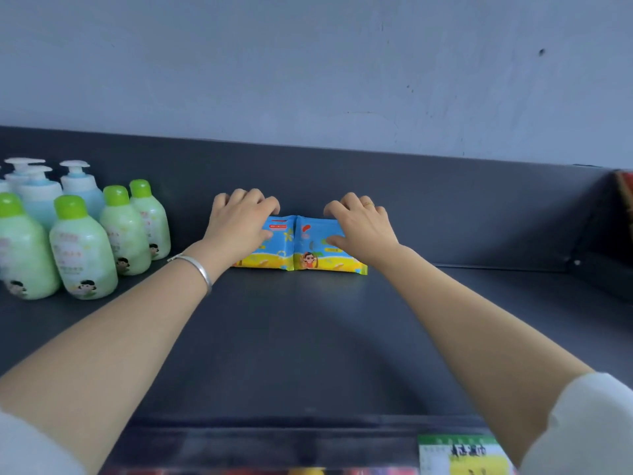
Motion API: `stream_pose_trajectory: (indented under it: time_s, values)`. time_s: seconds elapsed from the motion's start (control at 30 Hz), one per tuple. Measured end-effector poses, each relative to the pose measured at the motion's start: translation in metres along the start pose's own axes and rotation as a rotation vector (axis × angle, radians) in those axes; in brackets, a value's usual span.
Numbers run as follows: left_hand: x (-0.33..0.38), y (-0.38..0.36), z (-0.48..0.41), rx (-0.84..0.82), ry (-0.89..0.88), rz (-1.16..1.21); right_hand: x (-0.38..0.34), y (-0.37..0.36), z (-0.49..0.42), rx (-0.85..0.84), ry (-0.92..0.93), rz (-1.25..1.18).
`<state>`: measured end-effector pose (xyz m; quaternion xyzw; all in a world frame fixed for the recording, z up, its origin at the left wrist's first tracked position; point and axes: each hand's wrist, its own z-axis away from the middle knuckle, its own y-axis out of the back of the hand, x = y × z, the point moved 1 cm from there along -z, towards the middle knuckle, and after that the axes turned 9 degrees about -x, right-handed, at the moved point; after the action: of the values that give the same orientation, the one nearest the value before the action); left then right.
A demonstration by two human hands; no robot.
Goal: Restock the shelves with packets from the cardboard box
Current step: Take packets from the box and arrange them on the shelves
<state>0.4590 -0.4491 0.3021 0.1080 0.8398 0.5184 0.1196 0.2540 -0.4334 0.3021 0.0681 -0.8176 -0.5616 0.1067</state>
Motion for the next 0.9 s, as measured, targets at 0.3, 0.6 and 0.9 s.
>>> stream_pose_trajectory:
  time_s: [0.3, 0.6, 0.9]
  values:
    - [0.083, 0.022, 0.007, -0.048, -0.136, 0.088, 0.043, 0.034, 0.074, 0.002, -0.035, -0.025]
    - [0.284, 0.059, 0.053, 0.075, -0.454, 0.220, 0.144, 0.066, 0.231, 0.045, -0.192, 0.031]
    - [0.493, 0.036, 0.150, -0.036, -0.717, 0.370, 0.249, 0.055, 0.473, -0.033, -0.485, -0.034]
